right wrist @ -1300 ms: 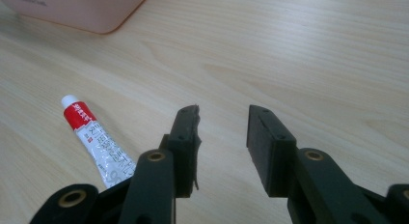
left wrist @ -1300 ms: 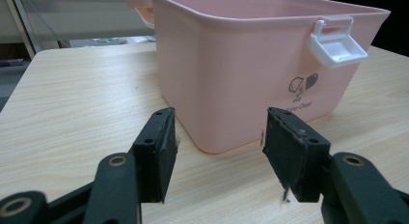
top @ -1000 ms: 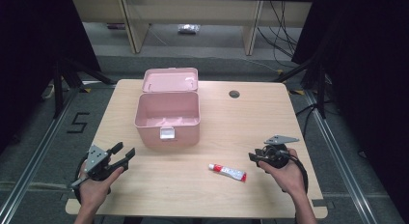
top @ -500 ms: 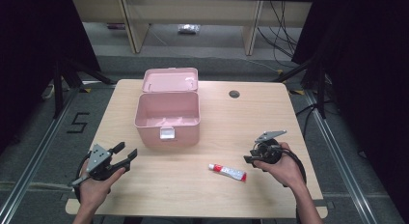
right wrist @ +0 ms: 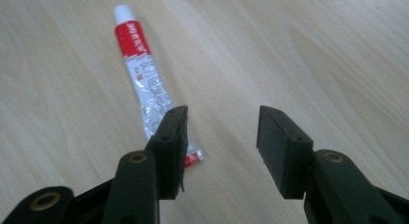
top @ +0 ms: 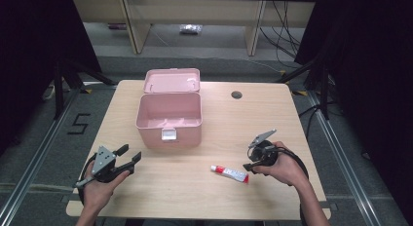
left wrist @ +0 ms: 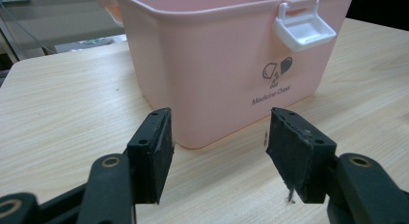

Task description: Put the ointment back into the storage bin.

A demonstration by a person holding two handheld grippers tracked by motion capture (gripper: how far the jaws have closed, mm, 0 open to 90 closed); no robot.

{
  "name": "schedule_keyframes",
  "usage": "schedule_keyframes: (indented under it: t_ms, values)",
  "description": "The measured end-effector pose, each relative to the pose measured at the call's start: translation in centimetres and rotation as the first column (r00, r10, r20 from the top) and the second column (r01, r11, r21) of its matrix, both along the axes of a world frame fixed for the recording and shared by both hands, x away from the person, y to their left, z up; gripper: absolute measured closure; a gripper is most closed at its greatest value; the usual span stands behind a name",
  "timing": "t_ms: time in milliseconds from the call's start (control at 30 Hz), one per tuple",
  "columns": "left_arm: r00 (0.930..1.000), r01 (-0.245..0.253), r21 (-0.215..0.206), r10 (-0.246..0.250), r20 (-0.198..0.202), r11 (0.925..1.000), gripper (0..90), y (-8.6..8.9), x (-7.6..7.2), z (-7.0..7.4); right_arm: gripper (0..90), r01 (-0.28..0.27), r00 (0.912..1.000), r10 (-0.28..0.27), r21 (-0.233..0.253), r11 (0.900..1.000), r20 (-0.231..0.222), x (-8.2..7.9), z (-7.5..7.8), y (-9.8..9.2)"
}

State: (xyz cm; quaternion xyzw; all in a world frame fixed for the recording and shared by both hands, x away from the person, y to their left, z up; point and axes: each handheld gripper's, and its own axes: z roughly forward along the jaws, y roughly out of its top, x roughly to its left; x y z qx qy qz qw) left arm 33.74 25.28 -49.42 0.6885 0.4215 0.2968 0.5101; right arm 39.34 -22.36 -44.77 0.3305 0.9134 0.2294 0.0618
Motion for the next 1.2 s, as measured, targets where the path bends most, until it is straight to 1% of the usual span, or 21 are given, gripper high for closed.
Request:
schedule_keyframes:
  t_ms: [67,133,167,267,300,367,400,467,567,600,667,733,867,933,967,1000,1033,1067,1133,1167,1200]
  values:
    - [1.0000,0.001,-0.001,-0.001,0.005,1.0000,40.8,0.0,0.0,-0.2,54.2,-0.016,0.9999,0.016,-0.015,1.000,-0.001,0.0,0.1,0.3]
    - [1.0000,-0.003,0.019,0.003,0.002,0.9998,40.3,0.0,0.1,-0.4,53.3,-0.052,0.9984,0.051,-0.034,0.998,-0.023,-0.1,0.2,1.0]
    - [1.0000,-0.007,0.020,0.006,0.007,0.9998,40.0,0.0,0.2,-0.6,53.0,-0.088,0.9955,0.086,-0.049,0.995,-0.041,-0.1,0.3,1.7]
    - [0.9999,-0.011,0.020,0.011,0.002,0.9997,39.9,0.1,0.2,-0.8,53.1,-0.123,0.9920,0.120,-0.084,0.989,-0.040,0.0,0.4,2.3]
    - [0.9999,-0.011,0.023,0.011,-0.003,0.9997,39.9,0.1,0.2,-0.9,53.2,-0.164,0.9864,0.161,-0.104,0.981,-0.032,0.2,0.3,2.5]
    - [0.9999,-0.012,0.025,0.012,-0.006,0.9996,39.8,0.1,0.2,-1.0,53.5,-0.177,0.9836,0.172,-0.098,0.979,-0.055,0.0,0.4,3.3]
    - [0.9999,-0.010,0.028,0.011,-0.004,0.9996,39.8,0.0,0.3,-1.1,54.4,-0.217,0.9747,0.210,-0.106,0.970,-0.078,0.1,0.3,4.0]
    - [1.0000,-0.009,0.028,0.009,-0.003,0.9996,39.7,0.0,0.3,-1.2,54.9,-0.226,0.9725,0.218,-0.115,0.967,-0.083,0.2,0.2,4.2]
    - [1.0000,-0.001,0.029,0.001,-0.002,0.9996,39.5,-0.1,0.3,-1.3,56.5,-0.278,0.9591,0.264,-0.165,0.946,-0.101,0.4,0.1,5.0]
    - [1.0000,-0.001,0.032,0.001,-0.004,0.9995,39.4,-0.2,0.2,-1.3,56.9,-0.281,0.9581,0.264,-0.181,0.942,-0.110,0.6,0.0,5.5]
    - [1.0000,0.009,0.030,-0.009,0.001,0.9995,39.3,-0.3,0.2,-1.2,56.9,-0.283,0.9578,0.267,-0.189,0.940,-0.107,0.8,0.0,5.6]
    - [0.9992,0.039,0.038,-0.040,0.006,0.9985,39.3,-0.7,0.1,-1.1,56.8,-0.274,0.9600,0.257,-0.186,0.944,-0.111,1.0,-0.1,5.8]
    - [0.9917,0.126,0.081,-0.128,0.014,0.9887,39.6,-2.5,0.0,-0.2,56.7,-0.290,0.9556,0.272,-0.197,0.937,-0.113,1.1,-0.3,5.7]
    - [0.9888,0.146,0.092,-0.148,0.017,0.9850,39.7,-3.3,0.1,0.2,57.4,-0.295,0.9535,0.273,-0.204,0.934,-0.128,1.0,-0.3,5.6]
    - [0.9861,0.162,0.087,-0.164,0.024,0.9829,39.7,-3.9,0.3,0.6,58.1,-0.320,0.9449,0.296,-0.211,0.923,-0.140,1.1,-0.6,5.7]
    - [0.9861,0.162,0.087,-0.164,0.024,0.9829,39.7,-3.9,0.3,0.6,58.1,-0.320,0.9449,0.296,-0.211,0.923,-0.140,1.1,-0.6,5.7]
    - [0.9832,0.177,0.084,-0.180,0.027,0.9806,39.8,-4.3,0.4,0.9,58.5,-0.330,0.9420,0.300,-0.257,0.908,-0.151,1.3,-0.8,5.8]
    - [0.9806,0.191,0.087,-0.194,0.028,0.9777,39.9,-4.5,0.4,1.0,58.5,-0.345,0.9369,0.316,-0.260,0.902,-0.150,1.4,-0.9,5.8]
    - [0.9760,0.214,0.087,-0.217,0.025,0.9730,39.8,-4.9,0.4,1.1,58.6,-0.316,0.9459,0.279,-0.280,0.906,-0.165,1.3,-1.0,6.0]
    - [0.9760,0.214,0.087,-0.217,0.025,0.9730,39.8,-4.9,0.4,1.1,58.6,-0.340,0.9384,0.305,-0.278,0.898,-0.163,1.5,-1.1,5.9]
    - [0.9659,0.248,0.119,-0.255,0.046,0.9614,39.8,-5.2,0.6,1.4,58.6,-0.340,0.9384,0.303,-0.285,0.896,-0.165,1.5,-1.2,5.9]
